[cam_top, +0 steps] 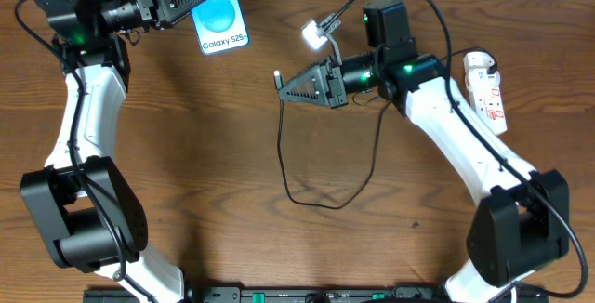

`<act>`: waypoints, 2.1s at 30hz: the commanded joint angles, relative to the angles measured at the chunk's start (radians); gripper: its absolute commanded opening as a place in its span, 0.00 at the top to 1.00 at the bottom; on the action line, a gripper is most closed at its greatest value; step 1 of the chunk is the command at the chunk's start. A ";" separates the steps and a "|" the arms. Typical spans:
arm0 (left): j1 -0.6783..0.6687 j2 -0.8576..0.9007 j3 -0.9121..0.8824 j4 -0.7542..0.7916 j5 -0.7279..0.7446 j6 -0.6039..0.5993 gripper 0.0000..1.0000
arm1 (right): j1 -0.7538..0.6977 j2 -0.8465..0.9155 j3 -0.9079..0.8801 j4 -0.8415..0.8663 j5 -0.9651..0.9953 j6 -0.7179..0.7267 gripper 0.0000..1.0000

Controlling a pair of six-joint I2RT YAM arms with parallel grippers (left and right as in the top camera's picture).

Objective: Plug charger to phone and switch on socket

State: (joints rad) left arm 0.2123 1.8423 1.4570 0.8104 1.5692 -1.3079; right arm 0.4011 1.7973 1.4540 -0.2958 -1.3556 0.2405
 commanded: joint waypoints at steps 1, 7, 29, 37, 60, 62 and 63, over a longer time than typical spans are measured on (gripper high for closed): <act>-0.008 -0.017 0.004 0.006 0.002 0.010 0.93 | 0.048 0.005 -0.001 0.048 0.003 0.071 0.99; -0.044 -0.017 0.004 0.007 0.002 0.010 0.93 | 0.090 0.006 -0.001 0.192 0.063 0.185 0.99; -0.068 -0.017 0.004 0.007 0.002 0.009 0.93 | 0.068 0.063 -0.001 0.375 0.136 0.334 0.99; -0.068 -0.017 0.004 0.006 0.002 0.009 0.93 | 0.068 0.073 -0.001 0.435 0.119 0.373 0.99; -0.068 -0.017 0.004 0.007 0.002 0.009 0.93 | 0.082 0.095 -0.001 0.502 0.093 0.428 0.99; -0.068 -0.017 0.004 0.006 0.002 0.009 0.93 | 0.085 0.101 -0.001 0.502 0.093 0.429 0.99; -0.068 -0.017 0.004 0.006 0.002 0.009 0.93 | 0.085 0.103 -0.001 0.502 0.093 0.434 0.99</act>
State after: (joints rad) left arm 0.1436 1.8423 1.4570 0.8101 1.5658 -1.3083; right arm 0.4782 1.8759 1.4513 0.2024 -1.2606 0.6624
